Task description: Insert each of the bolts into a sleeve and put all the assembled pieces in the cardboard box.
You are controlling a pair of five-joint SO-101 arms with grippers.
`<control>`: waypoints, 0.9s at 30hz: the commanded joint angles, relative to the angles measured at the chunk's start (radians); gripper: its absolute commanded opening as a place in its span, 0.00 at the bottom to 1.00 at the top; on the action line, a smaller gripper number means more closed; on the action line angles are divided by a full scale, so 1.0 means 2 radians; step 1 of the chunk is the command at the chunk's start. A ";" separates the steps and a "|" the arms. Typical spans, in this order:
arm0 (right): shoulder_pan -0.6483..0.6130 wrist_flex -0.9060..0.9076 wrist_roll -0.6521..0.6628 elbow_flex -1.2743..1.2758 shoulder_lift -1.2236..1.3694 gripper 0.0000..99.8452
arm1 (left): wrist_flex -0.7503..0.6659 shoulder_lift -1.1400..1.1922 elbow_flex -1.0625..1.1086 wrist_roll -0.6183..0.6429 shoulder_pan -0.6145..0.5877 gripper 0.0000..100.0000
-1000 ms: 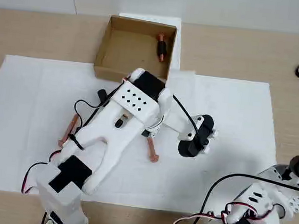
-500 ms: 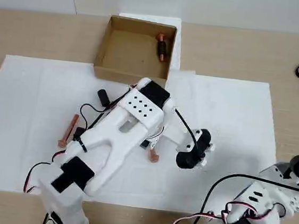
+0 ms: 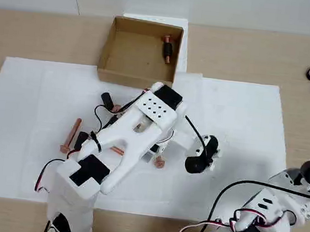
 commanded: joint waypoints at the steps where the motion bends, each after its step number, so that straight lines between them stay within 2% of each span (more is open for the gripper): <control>1: 0.001 -0.013 0.001 -0.004 -0.005 0.00 | 0.011 -0.005 -0.022 -0.196 -0.001 0.14; 12: 0.000 -0.012 0.001 -0.005 -0.005 0.00 | -0.064 0.001 -0.022 -0.196 0.004 0.15; 27: 0.000 -0.011 0.000 -0.004 -0.005 0.00 | -0.075 0.049 -0.022 -0.199 0.021 0.15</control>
